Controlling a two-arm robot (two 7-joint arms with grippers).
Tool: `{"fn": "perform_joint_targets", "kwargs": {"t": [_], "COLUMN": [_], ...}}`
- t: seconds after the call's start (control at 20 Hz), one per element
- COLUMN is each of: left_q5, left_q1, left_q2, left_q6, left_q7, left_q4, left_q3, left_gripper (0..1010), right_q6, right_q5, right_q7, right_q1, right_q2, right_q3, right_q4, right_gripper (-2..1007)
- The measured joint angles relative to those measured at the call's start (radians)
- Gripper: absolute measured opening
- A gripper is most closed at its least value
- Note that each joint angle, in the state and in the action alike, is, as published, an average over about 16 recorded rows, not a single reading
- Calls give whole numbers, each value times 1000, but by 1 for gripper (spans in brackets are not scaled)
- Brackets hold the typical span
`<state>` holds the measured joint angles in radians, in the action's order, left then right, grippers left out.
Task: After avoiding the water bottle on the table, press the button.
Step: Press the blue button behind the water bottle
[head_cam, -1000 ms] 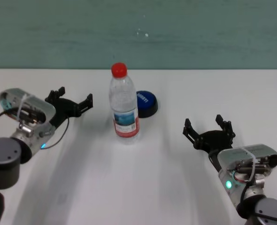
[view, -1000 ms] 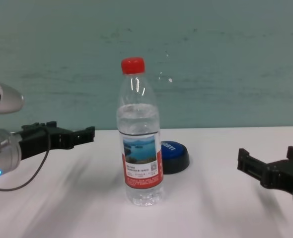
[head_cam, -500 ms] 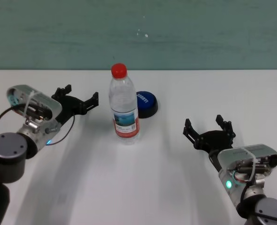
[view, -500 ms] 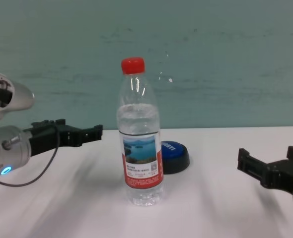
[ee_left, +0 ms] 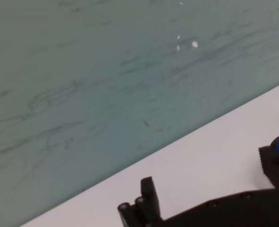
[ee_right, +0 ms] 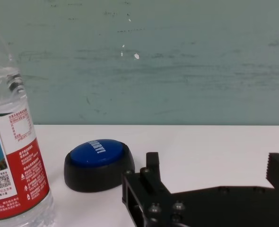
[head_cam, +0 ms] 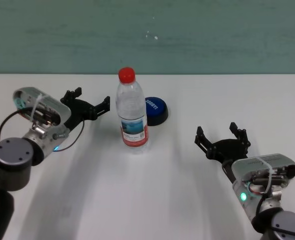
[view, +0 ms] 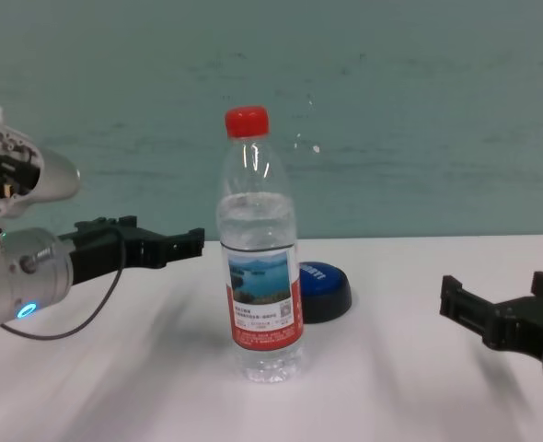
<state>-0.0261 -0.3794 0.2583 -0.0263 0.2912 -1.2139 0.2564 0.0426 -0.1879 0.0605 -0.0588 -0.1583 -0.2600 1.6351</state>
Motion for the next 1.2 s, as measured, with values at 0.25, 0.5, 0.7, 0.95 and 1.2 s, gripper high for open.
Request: {"fn": "perform_joint_targets", "kwargs": {"t": [0.25, 0.5, 0.7, 0.95, 1.2], "left_q5": [0, 1, 3, 4, 5], "left_q1": [-12, -21, -26, -31, -35], "left_q2": [-2, -3, -4, -4, -5], "left_q6": [8, 13, 16, 19, 21], "left_q7": [5, 9, 12, 15, 17], "left_q4": [12, 20, 24, 29, 33], "left_q3": [11, 20, 26, 32, 38], "left_gripper": [1004, 1004, 1004, 1004, 1004], "right_q6": [0, 0, 0, 0, 0], "right_q5": [0, 0, 0, 0, 0], "right_q7": [0, 0, 0, 0, 0], "right_q1": [0, 0, 0, 0, 0], "right_q2": [0, 0, 0, 0, 0], "right_q3": [0, 0, 0, 0, 0], "right_q4": [0, 0, 0, 0, 0], "right_gripper": [1003, 1003, 1003, 1003, 1003]}}
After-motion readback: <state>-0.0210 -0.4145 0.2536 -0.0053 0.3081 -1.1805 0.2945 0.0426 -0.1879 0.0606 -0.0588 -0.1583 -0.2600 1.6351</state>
